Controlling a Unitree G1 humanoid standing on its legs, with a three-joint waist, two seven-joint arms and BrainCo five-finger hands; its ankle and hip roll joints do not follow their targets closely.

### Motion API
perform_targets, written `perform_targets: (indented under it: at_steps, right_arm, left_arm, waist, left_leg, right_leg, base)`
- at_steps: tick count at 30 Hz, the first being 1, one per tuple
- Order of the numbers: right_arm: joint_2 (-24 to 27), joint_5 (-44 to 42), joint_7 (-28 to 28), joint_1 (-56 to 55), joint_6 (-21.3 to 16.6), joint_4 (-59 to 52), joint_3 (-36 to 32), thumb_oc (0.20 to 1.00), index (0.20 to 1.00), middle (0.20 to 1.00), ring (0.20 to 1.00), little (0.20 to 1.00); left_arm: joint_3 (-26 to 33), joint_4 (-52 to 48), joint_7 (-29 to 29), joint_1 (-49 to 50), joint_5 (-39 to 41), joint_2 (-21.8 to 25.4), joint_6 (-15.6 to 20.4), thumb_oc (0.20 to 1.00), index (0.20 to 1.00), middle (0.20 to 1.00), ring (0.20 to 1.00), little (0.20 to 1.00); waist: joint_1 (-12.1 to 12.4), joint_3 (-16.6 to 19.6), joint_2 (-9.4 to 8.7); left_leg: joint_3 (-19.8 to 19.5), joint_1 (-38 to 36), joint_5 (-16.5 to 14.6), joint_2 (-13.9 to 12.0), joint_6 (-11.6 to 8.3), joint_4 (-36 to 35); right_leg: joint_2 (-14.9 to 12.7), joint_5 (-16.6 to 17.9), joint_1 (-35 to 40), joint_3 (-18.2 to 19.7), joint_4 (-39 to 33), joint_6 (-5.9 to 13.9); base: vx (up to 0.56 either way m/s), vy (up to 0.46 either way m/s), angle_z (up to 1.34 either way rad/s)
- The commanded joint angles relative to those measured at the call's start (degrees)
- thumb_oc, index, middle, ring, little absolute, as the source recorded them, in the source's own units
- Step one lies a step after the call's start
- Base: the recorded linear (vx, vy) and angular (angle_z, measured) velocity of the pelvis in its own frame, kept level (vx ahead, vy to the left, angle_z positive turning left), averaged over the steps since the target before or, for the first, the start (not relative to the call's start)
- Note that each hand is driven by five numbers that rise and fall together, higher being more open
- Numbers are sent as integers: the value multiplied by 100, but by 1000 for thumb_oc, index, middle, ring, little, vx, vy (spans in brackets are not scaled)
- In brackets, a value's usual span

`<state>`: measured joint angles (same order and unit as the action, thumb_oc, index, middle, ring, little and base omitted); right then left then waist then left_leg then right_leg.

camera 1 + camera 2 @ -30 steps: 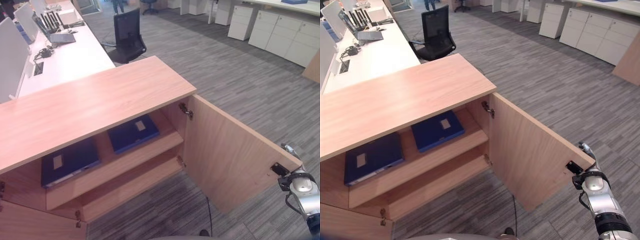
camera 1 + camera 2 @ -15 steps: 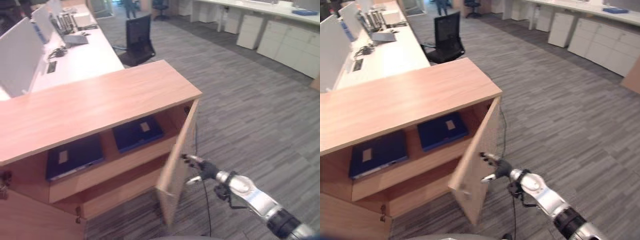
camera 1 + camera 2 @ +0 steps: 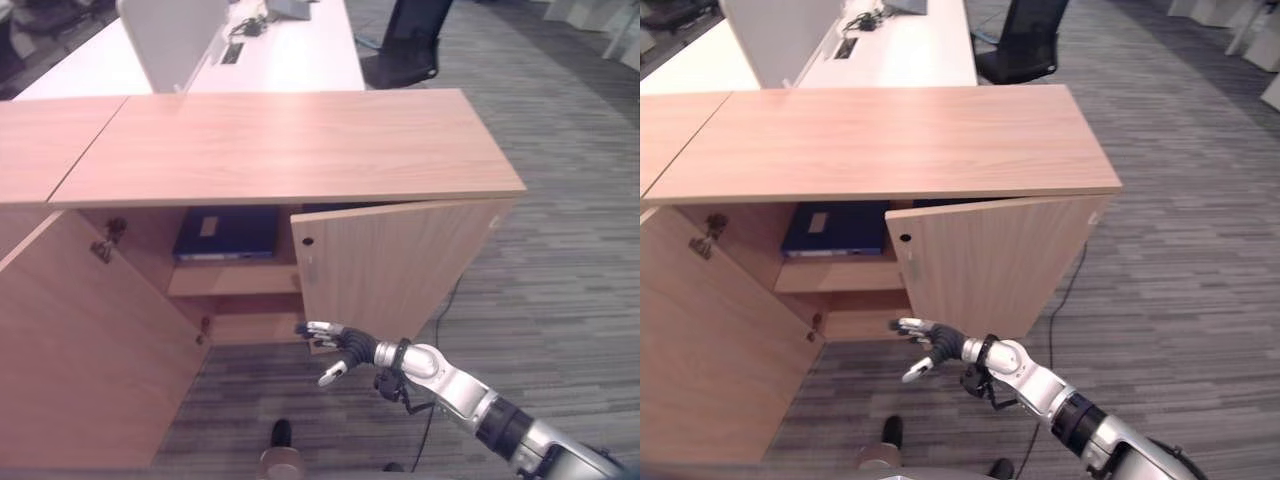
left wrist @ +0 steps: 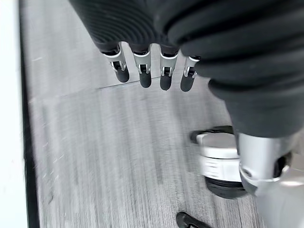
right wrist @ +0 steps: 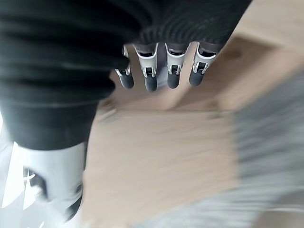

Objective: Put the empty folder in the office cabinet

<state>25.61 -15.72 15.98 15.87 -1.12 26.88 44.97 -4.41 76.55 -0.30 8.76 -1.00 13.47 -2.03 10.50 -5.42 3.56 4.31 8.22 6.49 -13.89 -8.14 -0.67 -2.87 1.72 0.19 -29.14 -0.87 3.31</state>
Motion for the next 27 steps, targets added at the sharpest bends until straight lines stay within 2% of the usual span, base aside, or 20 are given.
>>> perform_targets:
  at_steps: [1,2,3,4,5,8,9,10,13,14,18,19,20,21,22,23,24,25,26,27]
  right_arm:
    - [-297,1018,-502,46,-143,581,-263,1000,1000,1000,1000,1000]
    - [-380,1174,-581,19,-99,864,-305,1000,1000,1000,1000,1000]
    - [-380,1174,-581,19,-99,864,-305,1000,1000,1000,1000,1000]
    - [-474,1363,-678,-47,-47,1210,-402,1000,1000,1000,1000,1000]
    - [-578,1588,-801,-222,93,1877,-632,1000,1000,1000,1000,1000]
    - [-906,1820,-1102,-384,277,3330,-1093,1000,1000,1000,1000,1000]
    - [-931,1827,-1115,-370,251,3377,-1103,1000,1000,1000,1000,1000]
    - [-1152,1772,-1289,-397,383,4324,-1569,1000,1000,1000,1000,1000]
    - [-1222,1957,-1488,-631,583,5143,-2094,1000,1000,1000,1000,1000]
    - [-1224,1964,-1491,-630,574,5158,-2106,1000,1000,1000,1000,1000]
    - [-1140,2231,-1678,-878,661,5452,-2411,1000,1000,1000,1000,1000]
    - [-1167,2172,-1677,-963,639,5394,-2447,1000,1000,1000,1000,1000]
    - [-1194,1880,-1682,-1115,603,5255,-2622,1000,1000,1000,1000,1000]
    - [-1187,1711,-1698,-1142,591,5191,-2764,1000,1000,1000,1000,1000]
    - [-1110,1340,-1809,-1220,550,5130,-3209,1000,1000,1000,1000,1000]
    - [-1055,1296,-1810,-1273,507,5028,-3302,1000,1000,1000,1000,1000]
    - [-994,1319,-1761,-1336,528,5054,-3397,1000,1000,1000,1000,1000]
    - [-984,1364,-1766,-1291,551,5065,-3354,1000,1000,1000,1000,1000]
    - [-988,1365,-1766,-1285,552,5070,-3348,1000,1000,1000,1000,1000]
    - [-1022,1403,-1768,-1263,557,5112,-3281,1000,1000,1000,1000,1000]
  left_arm:
    - [-147,27,221,-633,153,216,110,1000,1000,1000,1000,1000]
    - [-200,-5,230,-647,154,231,89,1000,1000,1000,1000,1000]
    - [-200,-5,230,-647,154,231,89,1000,1000,1000,1000,1000]
    - [-244,-37,238,-641,162,238,74,1000,1000,1000,1000,1000]
    - [-251,-61,254,-629,279,198,96,1000,1000,1000,1000,1000]
    - [-291,-50,224,-630,489,70,129,1000,1000,1000,1000,1000]
    - [-302,-47,226,-635,494,76,131,1000,1000,1000,1000,1000]
    - [-363,-3,180,-667,623,-52,156,1000,1000,1000,1000,1000]
    - [-520,-33,118,-693,549,-199,135,1000,1000,1000,1000,1000]
    - [-531,-37,118,-690,551,-199,132,1000,1000,1000,1000,1000]
    - [-692,-490,-10,-756,630,-155,225,1000,1000,1000,1000,1000]
    - [-767,-638,-19,-810,646,-144,270,1000,1000,1000,1000,1000]
    - [-827,-856,9,-893,697,-113,335,1000,1000,1000,1000,1000]
    - [-837,-960,22,-933,716,-88,350,1000,1000,1000,1000,1000]
    - [-821,-1226,117,-1117,793,8,430,1000,1000,1000,1000,1000]
    - [-753,-1447,94,-977,843,205,508,1000,1000,1000,1000,1000]
    - [-673,-2422,107,-867,939,480,465,1000,1000,1000,1000,1000]
    - [-749,-3053,142,-892,987,568,447,1000,1000,1000,1000,1000]
    - [-737,-3107,142,-865,989,580,410,1000,1000,1000,1000,1000]
    - [-709,-3572,146,-781,1059,632,418,1000,1000,1000,1000,1000]
  waist:
    - [-238,-236,-662]
    - [-232,-217,-662]
    - [-232,-217,-662]
    - [-234,-189,-656]
    - [-237,-144,-640]
    - [-234,-47,-577]
    - [-237,-52,-579]
    - [-238,2,-497]
    - [-227,169,-355]
    - [-226,171,-353]
    - [-183,327,-210]
    - [-190,344,-190]
    - [-230,404,-160]
    - [-247,415,-157]
    - [-338,361,-72]
    - [-373,304,-25]
    - [-458,247,1]
    - [-595,211,18]
    - [-559,216,12]
    - [-613,189,10]
  left_leg:
    - [1476,65,249,-265,-53,421]
    - [1624,57,175,-328,-50,571]
    - [1624,57,175,-328,-50,571]
    - [1662,22,38,-354,-38,711]
    - [1605,-79,-211,-302,-19,885]
    - [1434,-357,-496,-159,1,815]
    - [1421,-356,-504,-155,5,819]
    - [1257,-465,-556,-40,18,739]
    - [1190,-624,-556,147,53,380]
    - [1183,-631,-549,154,57,363]
    - [1013,-778,-503,459,183,-184]
    - [969,-782,-508,548,230,-256]
    - [853,-814,-559,777,347,-382]
    - [787,-823,-600,894,407,-398]
    - [559,-976,-807,1320,649,-433]
    - [448,-991,-822,1376,696,-433]
    - [311,-1022,-828,1416,733,-433]
    - [204,-1025,-805,1439,767,-433]
    - [244,-1023,-812,1426,757,-433]
    - [199,-1047,-798,1447,768,-433]
  right_leg:
    - [-108,-572,172,-307,-413,-19]
    - [-119,-586,171,-391,-413,-38]
    - [-119,-586,171,-391,-413,-38]
    - [-136,-590,197,-471,-413,-48]
    - [-229,-541,234,-622,-413,-54]
    - [-386,-455,278,-884,-413,-5]
    - [-389,-453,287,-898,-413,3]
    - [-475,-396,333,-1068,-408,36]
    - [-573,-310,420,-1254,-391,115]
    - [-577,-305,426,-1264,-393,122]
    - [-820,-182,503,-1490,-312,250]
    - [-915,-137,498,-1542,-274,301]
    - [-1138,-70,483,-1568,-138,402]
    - [-1275,-52,495,-1598,-12,445]
    - [-1861,-3,520,-1650,690,605]
    - [-1952,-9,497,-1534,885,617]
    - [-1942,-76,397,-1175,1097,574]
    - [-1763,-262,239,-620,1169,483]
    - [-1763,-296,190,-567,1214,464]
    - [-1480,-494,34,15,1223,429]
  base:
    - [-217,-70,69]
    - [-67,-39,108]
    - [-10,-24,128]
    - [-3,28,96]
    - [-11,66,51]
    - [3,95,76]
    - [27,148,103]
    - [35,169,63]
    - [59,194,56]
    - [39,156,57]
    - [16,270,42]
    - [32,303,69]
    - [52,401,81]
    - [161,702,69]
    - [133,573,56]
    - [119,505,61]
    - [17,126,101]
    - [9,51,121]
    - [33,18,110]
    - [64,-14,71]
